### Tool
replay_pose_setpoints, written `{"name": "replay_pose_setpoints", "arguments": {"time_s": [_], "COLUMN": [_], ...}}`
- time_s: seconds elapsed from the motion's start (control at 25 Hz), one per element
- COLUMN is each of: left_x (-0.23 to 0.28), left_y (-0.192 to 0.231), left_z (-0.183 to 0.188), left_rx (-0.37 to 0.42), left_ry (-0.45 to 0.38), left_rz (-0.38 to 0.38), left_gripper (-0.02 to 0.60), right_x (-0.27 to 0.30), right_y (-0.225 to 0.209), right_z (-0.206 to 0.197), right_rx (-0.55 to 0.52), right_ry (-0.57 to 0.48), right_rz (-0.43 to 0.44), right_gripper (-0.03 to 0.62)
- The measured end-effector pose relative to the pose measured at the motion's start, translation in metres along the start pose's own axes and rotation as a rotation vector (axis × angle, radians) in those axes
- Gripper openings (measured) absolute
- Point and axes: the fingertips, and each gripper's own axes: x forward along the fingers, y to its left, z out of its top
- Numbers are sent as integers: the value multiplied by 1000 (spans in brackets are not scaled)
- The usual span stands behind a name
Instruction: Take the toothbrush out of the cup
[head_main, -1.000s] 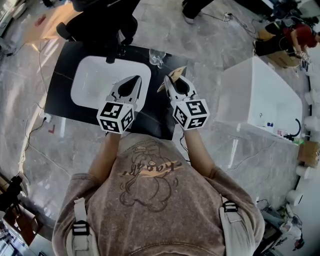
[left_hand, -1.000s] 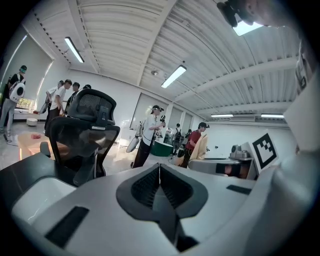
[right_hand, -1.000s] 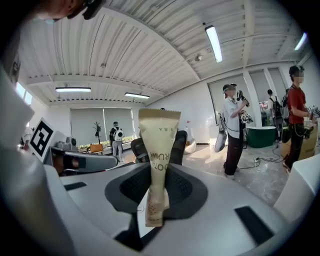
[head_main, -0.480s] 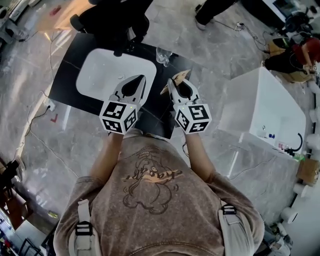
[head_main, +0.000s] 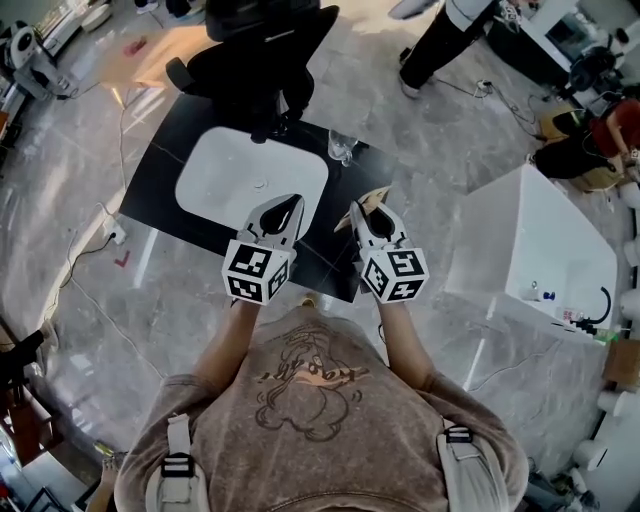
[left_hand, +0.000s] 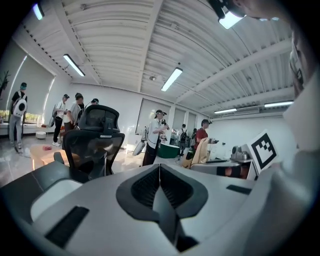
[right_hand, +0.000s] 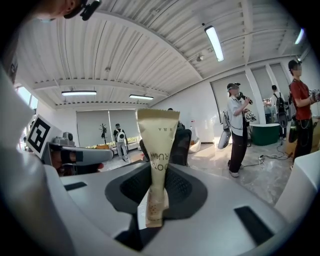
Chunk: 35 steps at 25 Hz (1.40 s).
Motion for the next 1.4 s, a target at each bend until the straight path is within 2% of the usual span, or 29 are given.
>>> {"name": "replay_pose_setpoints", "arguments": {"time_s": [0.32, 0.92, 1.4], "left_x": [-41, -111, -131], "left_y": [-9, -32, -49], "left_z": [-4, -24, -33], "left_rx": [-38, -40, -22], "left_ry": [-1, 1, 13], "left_rz": [-48, -91, -108], "left_gripper": [18, 18, 18], "right_x": [-33, -92, -111], "right_y": [35, 97, 114], "right_z": [-14, -39, -46], "right_rx": [32, 39, 48], "right_ry": [-19, -36, -58], "right_rz": [-36, -64, -64], "right_gripper": [86, 86, 86]}}
